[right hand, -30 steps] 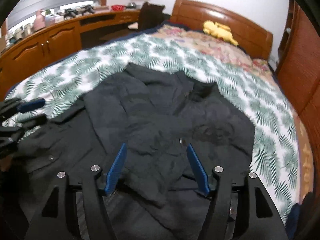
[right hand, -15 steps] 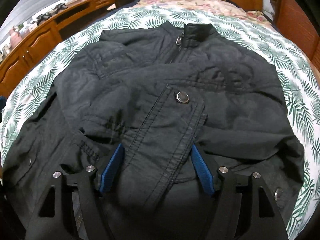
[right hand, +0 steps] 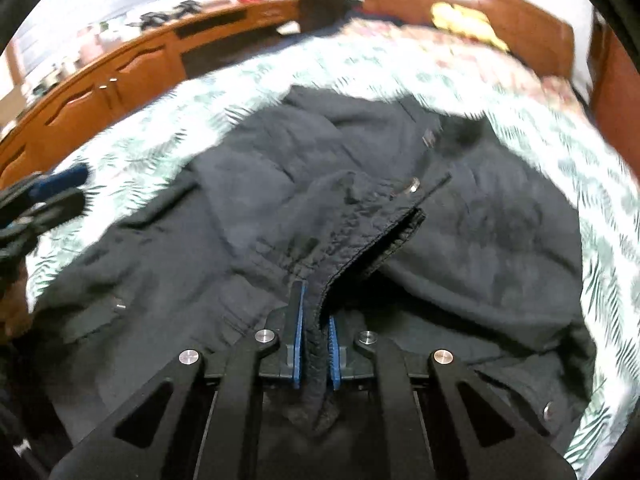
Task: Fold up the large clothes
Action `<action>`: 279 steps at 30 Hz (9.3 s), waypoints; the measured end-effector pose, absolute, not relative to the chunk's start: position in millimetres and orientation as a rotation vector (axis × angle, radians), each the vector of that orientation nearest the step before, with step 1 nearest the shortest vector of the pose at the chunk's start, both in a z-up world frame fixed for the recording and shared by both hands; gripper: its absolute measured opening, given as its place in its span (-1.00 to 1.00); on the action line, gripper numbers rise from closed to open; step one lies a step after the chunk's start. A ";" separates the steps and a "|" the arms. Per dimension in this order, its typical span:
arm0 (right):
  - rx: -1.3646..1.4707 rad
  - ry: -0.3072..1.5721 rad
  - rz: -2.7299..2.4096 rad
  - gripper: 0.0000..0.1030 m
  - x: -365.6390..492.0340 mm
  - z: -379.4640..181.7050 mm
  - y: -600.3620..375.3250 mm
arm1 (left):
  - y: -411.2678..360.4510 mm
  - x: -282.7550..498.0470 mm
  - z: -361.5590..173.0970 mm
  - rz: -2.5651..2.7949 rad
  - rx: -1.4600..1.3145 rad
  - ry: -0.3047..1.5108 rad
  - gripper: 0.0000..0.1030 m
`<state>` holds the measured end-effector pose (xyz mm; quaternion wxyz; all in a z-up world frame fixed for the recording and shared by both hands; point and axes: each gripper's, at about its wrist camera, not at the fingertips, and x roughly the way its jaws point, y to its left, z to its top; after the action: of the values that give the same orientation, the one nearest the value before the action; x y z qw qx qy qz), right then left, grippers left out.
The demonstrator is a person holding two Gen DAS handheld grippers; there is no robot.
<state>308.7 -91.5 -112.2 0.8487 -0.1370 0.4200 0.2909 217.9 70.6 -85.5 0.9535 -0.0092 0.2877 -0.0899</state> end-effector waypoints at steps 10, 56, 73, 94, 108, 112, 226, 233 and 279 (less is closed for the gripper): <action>-0.308 0.787 0.724 -0.81 248.6 -89.3 -37.1 | 93.3 213.9 -86.2 -0.142 -0.043 0.577 -0.28; -0.358 0.926 0.779 -0.76 216.5 -160.7 -9.9 | 142.5 173.4 -107.8 -0.068 -0.056 0.622 -0.28; -0.248 0.879 0.519 0.17 177.8 -121.4 -161.3 | 109.8 129.2 -126.2 -0.093 -0.024 0.708 -0.28; -0.167 0.880 0.204 0.09 313.4 -123.4 -308.8 | 94.7 110.0 -123.6 -0.063 0.013 0.752 -0.28; -0.283 0.913 0.250 -0.84 380.0 -139.6 -282.5 | 92.2 124.1 -117.2 -0.075 -0.006 0.747 -0.28; -0.270 0.862 0.233 -0.92 381.6 -137.7 -297.6 | 92.8 126.2 -117.6 -0.071 -0.016 0.749 -0.28; -0.017 0.412 0.501 -0.89 19.7 64.8 -311.6 | 68.0 -47.8 57.3 -0.184 0.091 0.385 -1.00; -0.049 0.470 0.470 -0.90 53.6 38.4 -308.0 | 80.3 -1.2 30.8 -0.163 0.081 0.459 -1.00; -0.279 0.730 0.319 0.57 274.6 -61.0 -262.8 | 57.9 123.3 -64.0 -0.181 0.049 0.653 -1.00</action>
<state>274.6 -262.8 -61.0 0.9122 -0.1354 0.3544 0.1549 123.3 57.9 -64.0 0.9428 0.0241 0.3204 -0.0889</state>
